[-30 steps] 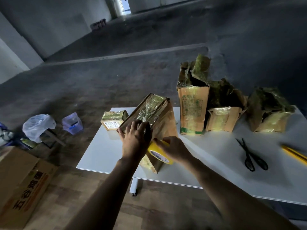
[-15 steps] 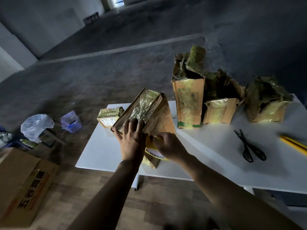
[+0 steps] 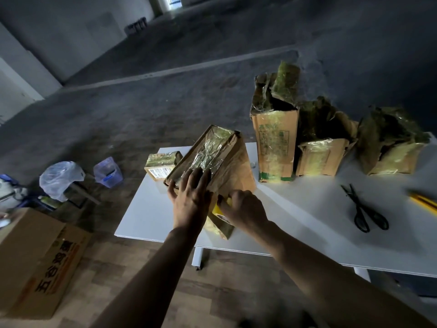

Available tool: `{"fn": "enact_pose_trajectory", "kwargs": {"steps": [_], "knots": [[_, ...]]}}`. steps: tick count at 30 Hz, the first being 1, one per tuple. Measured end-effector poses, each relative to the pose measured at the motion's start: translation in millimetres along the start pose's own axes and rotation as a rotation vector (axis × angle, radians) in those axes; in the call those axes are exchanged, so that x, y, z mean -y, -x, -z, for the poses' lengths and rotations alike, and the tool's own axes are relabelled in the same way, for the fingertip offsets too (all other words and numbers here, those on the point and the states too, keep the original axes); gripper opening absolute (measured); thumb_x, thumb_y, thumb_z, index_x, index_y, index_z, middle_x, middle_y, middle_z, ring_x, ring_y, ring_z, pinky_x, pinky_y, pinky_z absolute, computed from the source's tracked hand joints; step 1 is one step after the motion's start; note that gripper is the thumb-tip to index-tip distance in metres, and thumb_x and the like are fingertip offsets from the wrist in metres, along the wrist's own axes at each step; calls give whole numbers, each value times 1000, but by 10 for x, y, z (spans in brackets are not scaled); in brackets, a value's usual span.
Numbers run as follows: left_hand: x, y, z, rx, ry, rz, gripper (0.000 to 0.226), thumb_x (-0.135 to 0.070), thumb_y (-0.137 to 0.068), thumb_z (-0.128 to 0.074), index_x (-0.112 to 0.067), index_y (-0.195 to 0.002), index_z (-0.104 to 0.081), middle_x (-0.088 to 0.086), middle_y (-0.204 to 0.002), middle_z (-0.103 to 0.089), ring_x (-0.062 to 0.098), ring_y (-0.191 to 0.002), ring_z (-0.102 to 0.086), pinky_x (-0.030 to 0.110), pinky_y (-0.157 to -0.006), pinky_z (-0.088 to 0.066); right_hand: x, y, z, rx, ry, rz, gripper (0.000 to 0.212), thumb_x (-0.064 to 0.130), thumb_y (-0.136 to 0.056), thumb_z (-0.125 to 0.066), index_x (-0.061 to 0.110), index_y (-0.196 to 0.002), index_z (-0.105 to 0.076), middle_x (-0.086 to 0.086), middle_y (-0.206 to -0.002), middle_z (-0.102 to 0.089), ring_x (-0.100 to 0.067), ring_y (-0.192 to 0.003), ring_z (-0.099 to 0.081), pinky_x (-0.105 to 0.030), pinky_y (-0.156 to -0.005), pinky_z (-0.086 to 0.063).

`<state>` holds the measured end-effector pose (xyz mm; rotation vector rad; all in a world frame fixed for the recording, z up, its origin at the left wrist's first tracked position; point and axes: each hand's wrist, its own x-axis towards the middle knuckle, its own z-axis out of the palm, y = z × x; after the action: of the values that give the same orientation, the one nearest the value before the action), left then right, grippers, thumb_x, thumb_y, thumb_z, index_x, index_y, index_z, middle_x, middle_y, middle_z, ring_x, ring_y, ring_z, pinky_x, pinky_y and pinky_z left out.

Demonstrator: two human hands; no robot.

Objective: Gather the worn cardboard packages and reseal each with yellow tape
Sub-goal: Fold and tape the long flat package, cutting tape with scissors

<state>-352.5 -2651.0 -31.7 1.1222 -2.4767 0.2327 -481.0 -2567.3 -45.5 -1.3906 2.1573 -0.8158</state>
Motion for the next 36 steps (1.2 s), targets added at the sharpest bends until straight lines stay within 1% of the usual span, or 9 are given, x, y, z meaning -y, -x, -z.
{"fn": "enact_pose_trajectory", "kwargs": {"steps": [3,7,12,17,20,24,27,32,36], "knots": [[-8,19,26,9,7,6,65,-24,-79,-79,-19,-139,-53,8,-141,-54,30,-133,-47,63,-106,-32,22,-33,-49,-4,26,-15,45,50,-98,-51,7,-107,-61,-11,-96,-63,-26,-92,-64,-25,-62,-34],[43,73,-14,-54,57,71,92,-38,-70,-84,-18,-146,-36,17,-149,-40,32,-138,-37,58,-114,-21,-32,-22,-100,64,73,2,53,51,-92,-62,6,-119,-55,-13,-112,-64,-27,-103,-63,-25,-71,-39],[-81,243,5,-75,217,558,120,-66,-59,-82,-8,-147,-25,20,-144,-30,37,-135,-29,50,-111,-22,-96,-24,-134,72,-64,-70,41,46,-96,-53,8,-110,-59,-16,-107,-63,-32,-103,-59,-30,-72,-37],[-209,236,-31,133,401,912,91,-68,-72,-71,-3,-126,-37,16,-124,-42,34,-119,-41,44,-103,-36,-150,-18,-170,84,-97,-93,31,48,-95,-51,18,-86,-47,-5,-86,-51,-31,-88,-58,-30,-68,-36],[-169,201,-84,247,604,831,57,-59,-85,-65,-8,-108,-56,17,-106,-66,34,-95,-62,44,-80,-53,-146,0,-156,55,-168,-123,34,48,-95,-51,17,-81,-51,-6,-82,-55,-28,-77,-54,-30,-66,-35],[-207,173,-23,161,670,818,45,-44,-89,-70,-6,-109,-57,10,-91,-65,30,-83,-63,33,-67,-45,-151,-21,-177,48,-196,-121,33,47,-94,-50,18,-79,-51,-13,-88,-63,-31,-81,-59,-30,-66,-36],[-205,169,-49,145,639,739,38,-41,-90,-68,-3,-92,-63,14,-79,-69,35,-70,-64,37,-55,-45,-139,-19,-158,28,-166,-101,30,45,-95,-51,18,-82,-54,-10,-82,-59,-30,-79,-58,-30,-64,-35],[-249,41,-98,204,591,626,33,-36,-92,-66,-4,-85,-68,13,-69,-65,35,-65,-61,36,-53,-43,-180,-95,-3,-53,-125,-30,37,47,-94,-52,11,-95,-63,-5,-82,-61,-24,-76,-61,-30,-63,-44],[-226,68,-125,215,600,669,23,-29,-92,-66,-6,-97,-64,14,-79,-66,35,-69,-60,35,-56,-41,-220,-119,-48,103,-223,-139,39,54,-90,-54,16,-87,-61,-6,-83,-62,-27,-79,-62,-31,-66,-46]]}}
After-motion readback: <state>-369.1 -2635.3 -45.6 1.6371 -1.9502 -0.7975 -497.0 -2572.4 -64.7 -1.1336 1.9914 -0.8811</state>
